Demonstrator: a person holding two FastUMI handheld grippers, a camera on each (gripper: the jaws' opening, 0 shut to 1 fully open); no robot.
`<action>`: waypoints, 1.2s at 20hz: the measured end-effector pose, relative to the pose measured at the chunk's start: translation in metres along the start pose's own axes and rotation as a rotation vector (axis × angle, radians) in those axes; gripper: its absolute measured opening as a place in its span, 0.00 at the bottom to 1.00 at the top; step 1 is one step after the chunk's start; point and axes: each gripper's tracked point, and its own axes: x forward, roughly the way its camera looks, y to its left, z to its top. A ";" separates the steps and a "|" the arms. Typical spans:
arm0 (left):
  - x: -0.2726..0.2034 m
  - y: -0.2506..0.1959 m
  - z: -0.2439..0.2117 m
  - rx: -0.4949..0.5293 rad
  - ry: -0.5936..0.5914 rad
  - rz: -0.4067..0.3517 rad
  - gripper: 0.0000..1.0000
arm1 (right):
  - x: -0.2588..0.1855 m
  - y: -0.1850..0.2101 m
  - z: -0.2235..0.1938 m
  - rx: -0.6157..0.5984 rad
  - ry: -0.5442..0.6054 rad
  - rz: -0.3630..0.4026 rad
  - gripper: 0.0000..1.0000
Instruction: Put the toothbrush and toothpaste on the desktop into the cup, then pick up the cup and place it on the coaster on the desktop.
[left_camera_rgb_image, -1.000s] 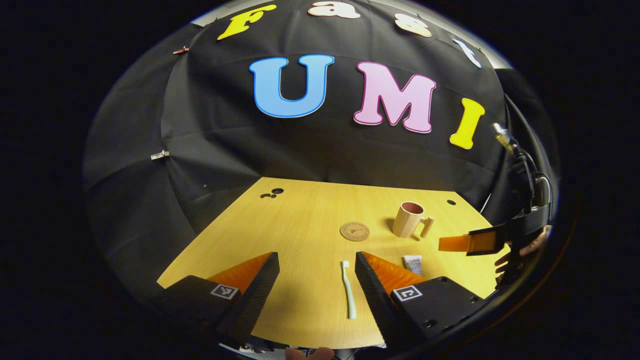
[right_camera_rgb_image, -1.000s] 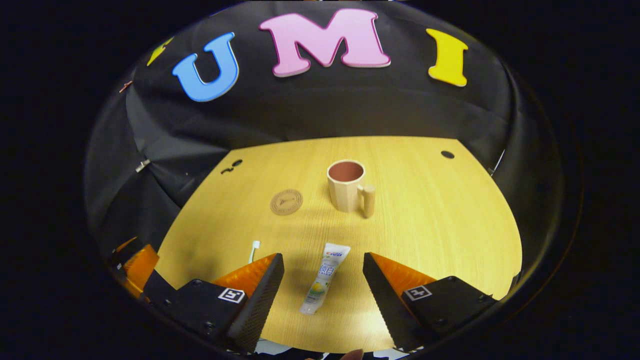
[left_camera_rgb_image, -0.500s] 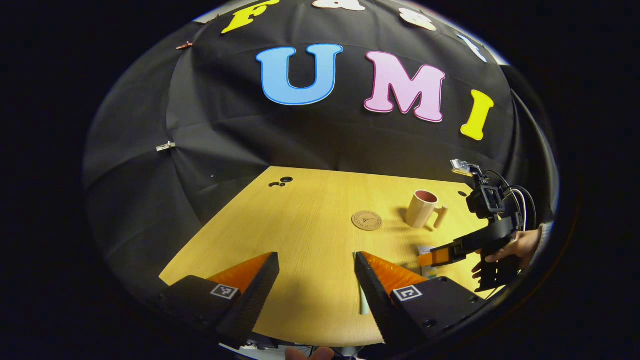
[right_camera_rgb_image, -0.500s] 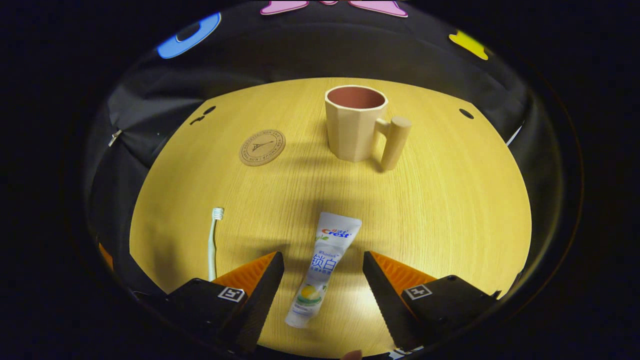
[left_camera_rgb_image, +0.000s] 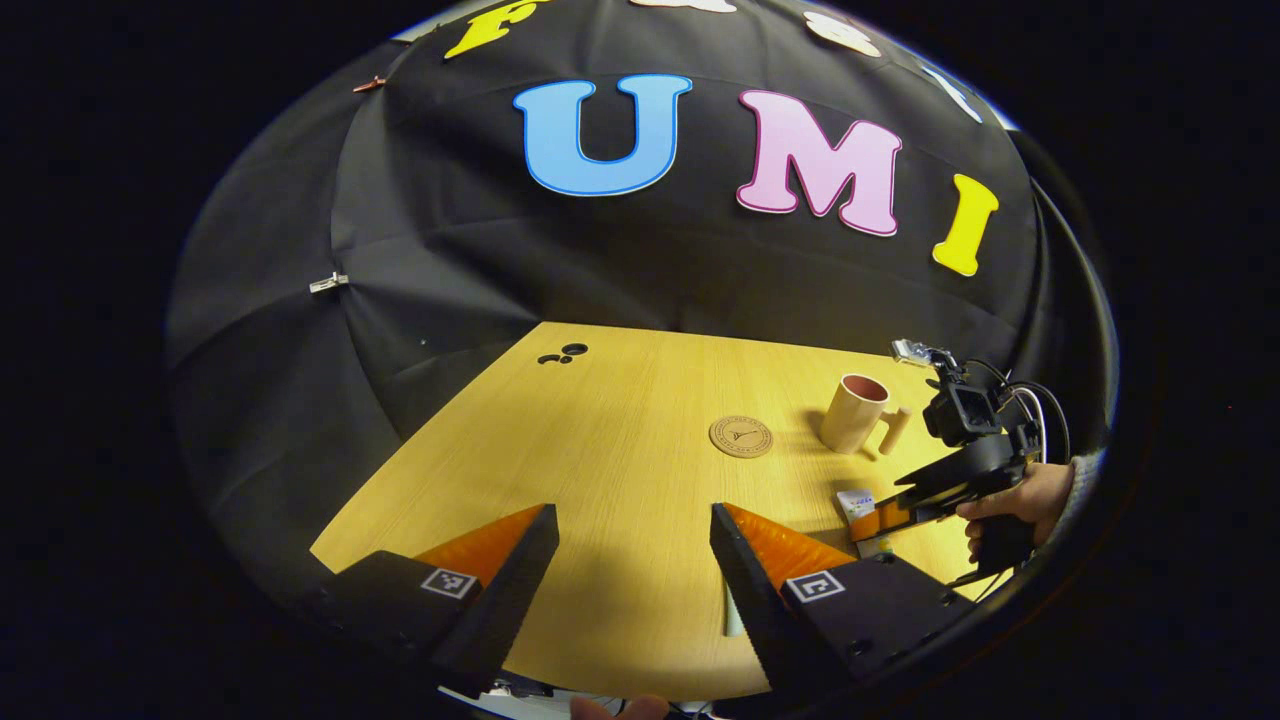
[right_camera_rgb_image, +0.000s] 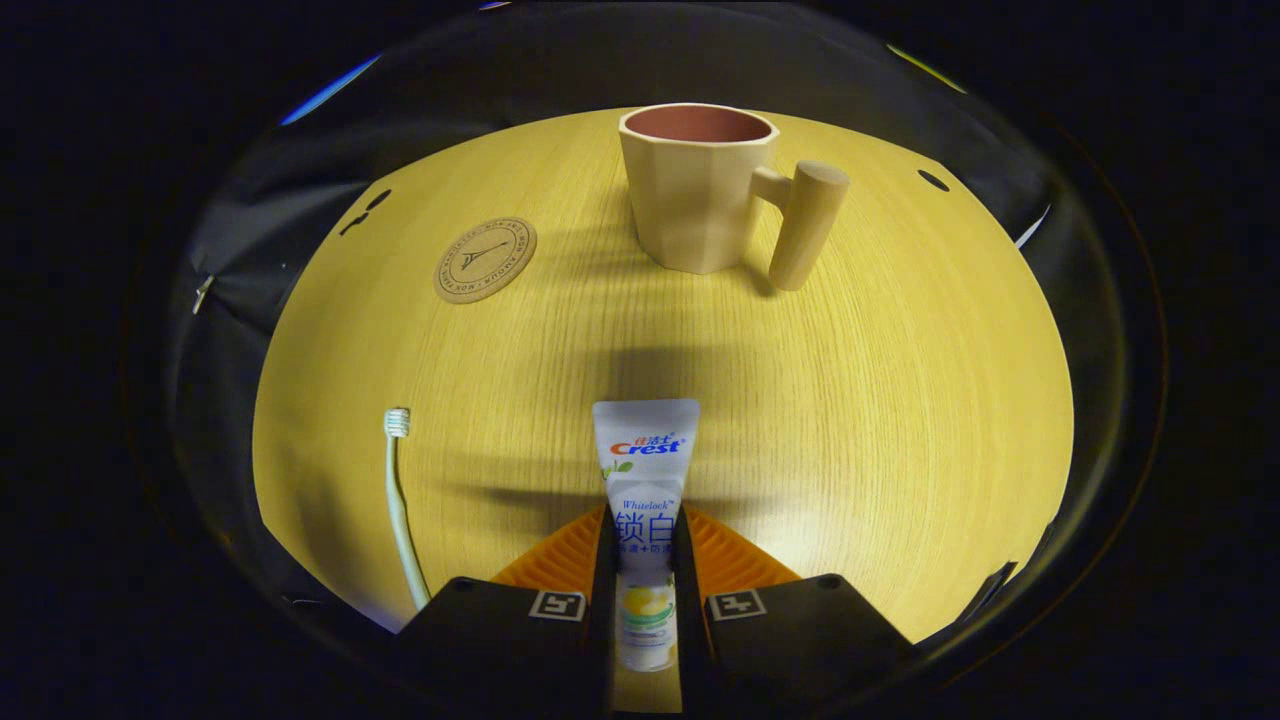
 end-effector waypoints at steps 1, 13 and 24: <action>0.001 -0.002 0.000 0.002 0.006 -0.001 0.96 | -0.002 -0.001 0.002 -0.001 -0.014 0.012 0.26; 0.052 -0.074 -0.040 0.016 0.205 -0.138 0.97 | -0.113 -0.025 0.049 0.045 -0.380 0.221 0.17; 0.106 -0.078 -0.107 0.127 0.449 -0.034 0.95 | -0.176 -0.094 0.054 0.015 -0.480 0.264 0.17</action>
